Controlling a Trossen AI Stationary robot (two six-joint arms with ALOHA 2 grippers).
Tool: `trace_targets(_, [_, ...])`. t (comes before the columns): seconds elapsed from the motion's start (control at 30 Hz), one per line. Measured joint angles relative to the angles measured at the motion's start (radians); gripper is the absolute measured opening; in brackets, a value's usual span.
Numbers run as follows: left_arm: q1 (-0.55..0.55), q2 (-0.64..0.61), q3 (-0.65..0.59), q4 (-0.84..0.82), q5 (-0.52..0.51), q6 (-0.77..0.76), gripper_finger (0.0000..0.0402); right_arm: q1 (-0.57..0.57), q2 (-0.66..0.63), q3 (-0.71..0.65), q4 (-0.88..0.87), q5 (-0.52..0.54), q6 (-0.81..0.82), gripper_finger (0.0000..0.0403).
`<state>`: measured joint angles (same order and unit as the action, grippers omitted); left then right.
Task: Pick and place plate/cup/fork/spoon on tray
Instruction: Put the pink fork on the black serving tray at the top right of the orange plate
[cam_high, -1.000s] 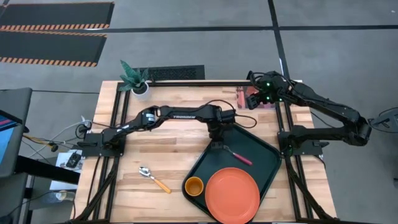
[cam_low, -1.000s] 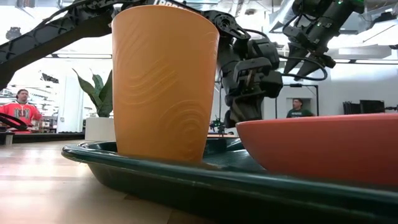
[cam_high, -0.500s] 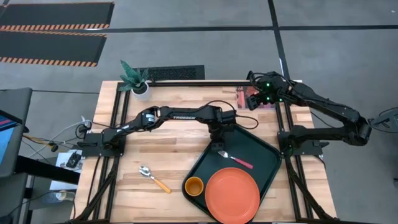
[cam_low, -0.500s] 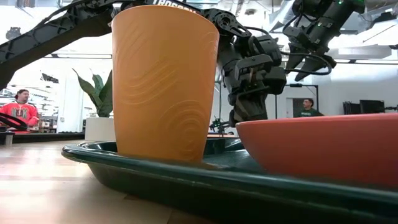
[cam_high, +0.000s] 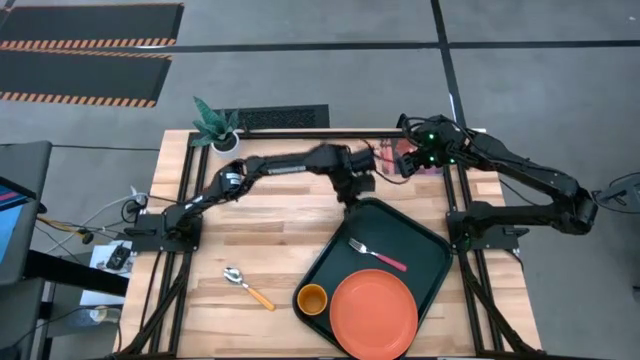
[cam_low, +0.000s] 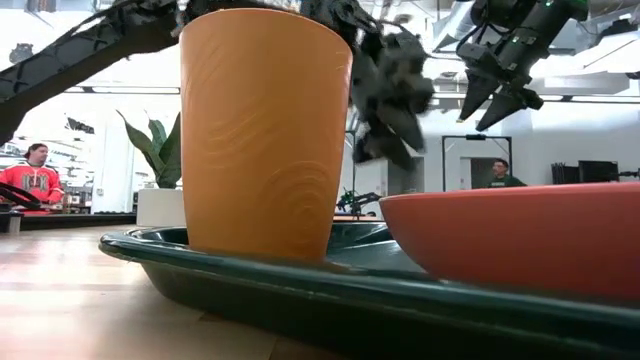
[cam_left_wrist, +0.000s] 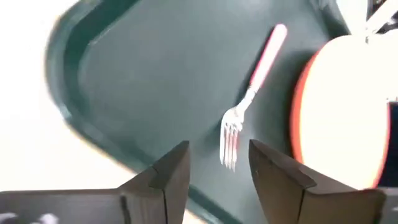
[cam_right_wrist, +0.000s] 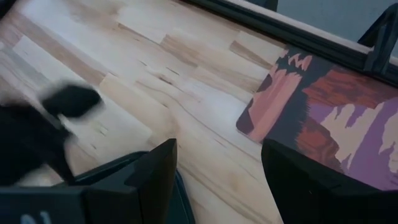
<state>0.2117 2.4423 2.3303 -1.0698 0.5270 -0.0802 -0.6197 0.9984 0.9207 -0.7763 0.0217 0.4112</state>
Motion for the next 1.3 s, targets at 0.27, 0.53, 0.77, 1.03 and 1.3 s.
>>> trace_targets(0.27, [0.046, -0.192, 0.018, -0.256, -0.059, 0.053, 0.0143, 0.044, -0.006, 0.0, -0.017, -0.001, -0.004, 0.026])
trace_targets(0.53, [0.035, -0.426, 0.017, -0.331, -0.168, 0.005, 0.0142, 0.351, 0.04, 0.0, 0.026, -0.017, -0.001, 0.026])
trace_targets(0.77, [0.035, -0.681, 0.018, -0.346, -0.439, -0.071, 0.0142, 0.661, 0.047, -0.002, -0.201, 0.081, 0.14, 0.026])
trace_targets(1.03, [0.055, -0.851, 0.017, -0.329, -0.671, -0.08, 0.0142, 0.931, 0.065, -0.109, -0.083, 0.135, 0.411, 0.026])
trace_targets(1.3, [0.131, -0.879, 0.017, -0.351, -0.681, -0.02, 0.0142, 0.967, 0.205, -0.178, 0.05, 0.169, 0.414, 0.026])
